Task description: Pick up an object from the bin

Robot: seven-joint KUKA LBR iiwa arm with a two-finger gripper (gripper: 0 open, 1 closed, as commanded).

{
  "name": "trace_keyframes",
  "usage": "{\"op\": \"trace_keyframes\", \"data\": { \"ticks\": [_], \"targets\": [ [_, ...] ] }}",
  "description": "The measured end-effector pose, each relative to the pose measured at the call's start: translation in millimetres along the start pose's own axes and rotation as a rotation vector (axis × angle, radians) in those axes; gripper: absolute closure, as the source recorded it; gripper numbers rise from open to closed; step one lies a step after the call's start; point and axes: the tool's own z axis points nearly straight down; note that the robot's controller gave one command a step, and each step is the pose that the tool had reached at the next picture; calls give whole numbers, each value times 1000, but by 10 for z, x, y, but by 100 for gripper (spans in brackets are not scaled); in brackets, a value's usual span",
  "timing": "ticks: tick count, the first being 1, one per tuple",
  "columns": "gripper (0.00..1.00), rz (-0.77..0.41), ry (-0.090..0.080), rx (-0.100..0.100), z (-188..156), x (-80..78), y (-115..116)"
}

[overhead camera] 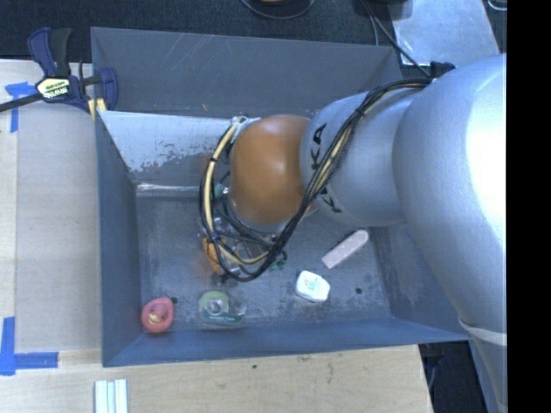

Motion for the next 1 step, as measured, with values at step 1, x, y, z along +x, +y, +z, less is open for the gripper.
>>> {"op": "trace_keyframes", "data": {
  "ticks": [1],
  "targets": [
    [100, 27, -3, 0, -1291, 18, -18]
  ]
}}
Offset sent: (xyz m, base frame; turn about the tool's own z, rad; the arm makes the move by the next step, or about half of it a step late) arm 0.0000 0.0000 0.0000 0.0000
